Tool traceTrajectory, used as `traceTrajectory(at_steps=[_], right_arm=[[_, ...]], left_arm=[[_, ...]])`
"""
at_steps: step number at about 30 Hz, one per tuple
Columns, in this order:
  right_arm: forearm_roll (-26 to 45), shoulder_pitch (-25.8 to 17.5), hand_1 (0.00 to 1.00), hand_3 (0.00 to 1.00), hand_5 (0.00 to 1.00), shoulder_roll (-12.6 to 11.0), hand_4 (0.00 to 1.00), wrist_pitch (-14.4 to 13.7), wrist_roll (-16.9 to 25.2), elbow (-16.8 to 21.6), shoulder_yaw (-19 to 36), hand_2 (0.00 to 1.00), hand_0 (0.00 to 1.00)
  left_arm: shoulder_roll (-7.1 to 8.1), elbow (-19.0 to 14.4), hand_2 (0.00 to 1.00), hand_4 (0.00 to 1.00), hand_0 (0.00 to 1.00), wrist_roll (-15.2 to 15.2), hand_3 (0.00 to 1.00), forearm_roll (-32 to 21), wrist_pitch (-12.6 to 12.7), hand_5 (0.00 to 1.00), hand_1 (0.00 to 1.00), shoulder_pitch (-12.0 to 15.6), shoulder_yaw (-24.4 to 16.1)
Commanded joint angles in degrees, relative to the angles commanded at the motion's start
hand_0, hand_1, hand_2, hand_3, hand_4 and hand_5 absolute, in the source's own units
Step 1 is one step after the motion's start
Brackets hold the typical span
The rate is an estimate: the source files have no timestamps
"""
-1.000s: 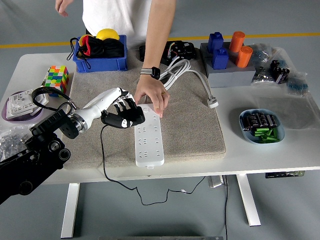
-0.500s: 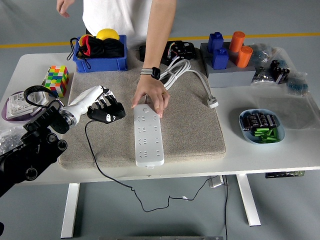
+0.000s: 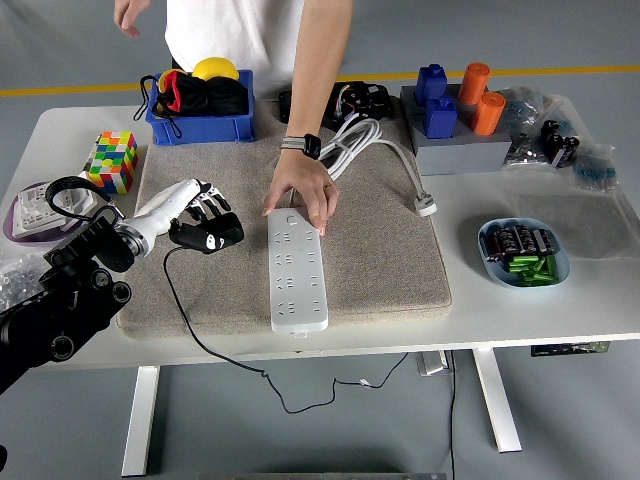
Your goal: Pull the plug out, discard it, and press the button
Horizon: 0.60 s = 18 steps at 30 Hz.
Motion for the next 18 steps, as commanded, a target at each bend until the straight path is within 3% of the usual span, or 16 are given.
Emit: traceTrajectory(at_steps=[1,18], right_arm=[[0.05,0.03,0.663,0.619,0.508,-0.01,0.662,0.01,0.03,0.00,-0.07,0.651,0.754],[0.00,0.07,0.663,0.619,0.507,0.03,0.660,0.04,0.07,0.00,0.11,0.651,0.753]], left_arm=[[0.00,-0.02,0.568,0.828,0.635,-0.02,0.620,0.00,-0.06,0.002,0.670,-0.02,-0.03],[0.08,-0.62,0.591,0.836,0.649,0.31,0.627,0.52,-0.42,0.002,0.693,-0.15,-0.59]])
